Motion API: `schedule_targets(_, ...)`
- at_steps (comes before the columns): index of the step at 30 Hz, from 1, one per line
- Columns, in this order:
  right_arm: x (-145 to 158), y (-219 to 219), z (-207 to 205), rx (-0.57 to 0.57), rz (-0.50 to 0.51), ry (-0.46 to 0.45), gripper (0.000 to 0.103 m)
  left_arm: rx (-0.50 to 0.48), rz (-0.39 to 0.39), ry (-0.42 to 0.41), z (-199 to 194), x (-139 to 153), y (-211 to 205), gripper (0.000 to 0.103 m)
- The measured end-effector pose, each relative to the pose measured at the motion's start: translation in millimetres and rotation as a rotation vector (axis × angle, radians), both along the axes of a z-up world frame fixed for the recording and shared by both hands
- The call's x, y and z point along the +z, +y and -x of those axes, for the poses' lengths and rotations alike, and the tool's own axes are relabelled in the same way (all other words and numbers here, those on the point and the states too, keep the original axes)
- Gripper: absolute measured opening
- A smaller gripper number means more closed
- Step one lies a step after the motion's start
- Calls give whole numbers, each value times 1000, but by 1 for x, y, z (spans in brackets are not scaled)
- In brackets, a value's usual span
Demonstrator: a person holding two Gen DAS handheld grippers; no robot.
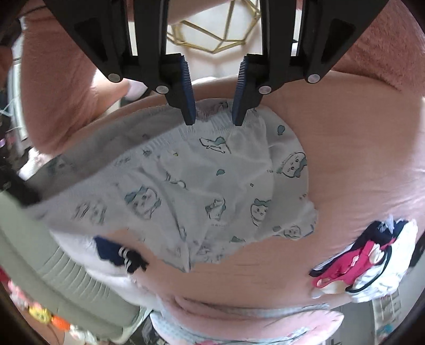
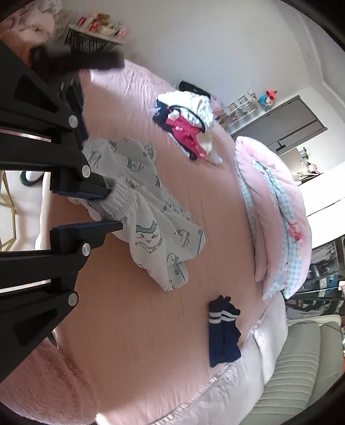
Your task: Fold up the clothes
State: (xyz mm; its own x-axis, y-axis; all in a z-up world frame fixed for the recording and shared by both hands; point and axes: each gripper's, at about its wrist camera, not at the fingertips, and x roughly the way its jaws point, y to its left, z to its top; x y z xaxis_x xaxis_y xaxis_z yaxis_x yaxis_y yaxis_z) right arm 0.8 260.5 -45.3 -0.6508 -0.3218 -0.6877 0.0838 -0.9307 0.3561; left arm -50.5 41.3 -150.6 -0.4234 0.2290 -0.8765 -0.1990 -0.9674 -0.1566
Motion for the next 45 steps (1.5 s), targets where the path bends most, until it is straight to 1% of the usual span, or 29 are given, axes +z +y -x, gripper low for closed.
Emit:
schedule_targets(3, 6, 0, -2, 1, 25, 25, 13, 43, 23, 21, 7, 1, 10, 26)
schedule_targets(5, 10, 2, -5, -16, 40, 47, 13, 40, 22, 48, 9, 8, 19, 28)
schedule_targets(6, 12, 4, -6, -27, 46, 56, 13, 29, 43, 75, 7, 12, 24, 30)
schedule_targets(8, 13, 7, -5, -41, 51, 60, 13, 9, 102, 136, -1, 16, 36, 43)
schedule_targets(10, 12, 11, -3, -52, 54, 58, 13, 2, 151, 190, -9, 16, 42, 49)
schedule_targets(12, 10, 13, -1, -52, 64, 49, 13, 22, 167, 211, -9, 12, 39, 50)
schedule_targets(13, 9, 13, -1, -51, 66, 50, 13, 32, 164, 208, -6, 9, 36, 50)
schedule_targets(16, 9, 14, 0, -49, 74, 51, 13, 65, 148, 157, 9, -6, 25, 51)
schedule_targets(17, 9, 14, 0, -48, 76, 52, 13, 72, 130, 136, 13, -10, 22, 51)
schedule_targets(18, 8, 14, 0, -47, 79, 52, 13, 68, 79, 106, 16, -10, 19, 50)
schedule_targets(19, 8, 14, 1, -47, 81, 53, 13, 58, 22, 96, 14, -6, 15, 50)
schedule_targets(20, 8, 14, 1, -46, 84, 53, 13, 55, -13, 113, 10, 0, 15, 51)
schedule_targets(21, 8, 15, 1, -45, 86, 54, 13, 52, -32, 136, 5, 6, 15, 51)
schedule_targets(23, 8, 15, 2, -44, 91, 55, 13, 26, -19, 202, -4, 16, 19, 54)
schedule_targets(25, 7, 15, 2, -42, 96, 55, 13, -20, -48, 223, -7, 21, 26, 54)
schedule_targets(28, 7, 16, 3, -40, 104, 57, 13, -56, -63, 221, -6, 21, 37, 55)
schedule_targets(30, 7, 12, 2, -32, 99, 57, 13, -67, -21, 209, -1, 13, 45, 55)
schedule_targets(32, 7, 9, 0, -26, 92, 59, 13, -77, 15, 177, 6, 1, 50, 55)
schedule_targets(33, 7, 9, 0, -34, 87, 58, 13, -88, 9, 151, 7, -3, 50, 55)
schedule_targets(34, 6, 9, 0, -39, 84, 56, 13, -101, -14, 131, 8, -5, 48, 55)
schedule_targets(36, 5, 15, -1, -63, 92, 50, 13, -125, -47, 141, 3, -2, 44, 55)
schedule_targets(37, 5, 19, -1, -74, 96, 51, 13, -141, -50, 154, -1, 0, 44, 55)
schedule_targets(39, 5, 23, 0, -87, 102, 51, 13, -174, -25, 185, -7, 1, 47, 55)
schedule_targets(42, 5, 23, 2, -86, 98, 49, 13, -184, -9, 182, -4, -4, 47, 55)
schedule_targets(43, 5, 22, 2, -80, 96, 49, 13, -171, 21, 187, -2, -7, 48, 55)
schedule_targets(45, 8, 19, 0, -77, 79, 61, 13, -124, 132, 204, 4, -13, 50, 55)
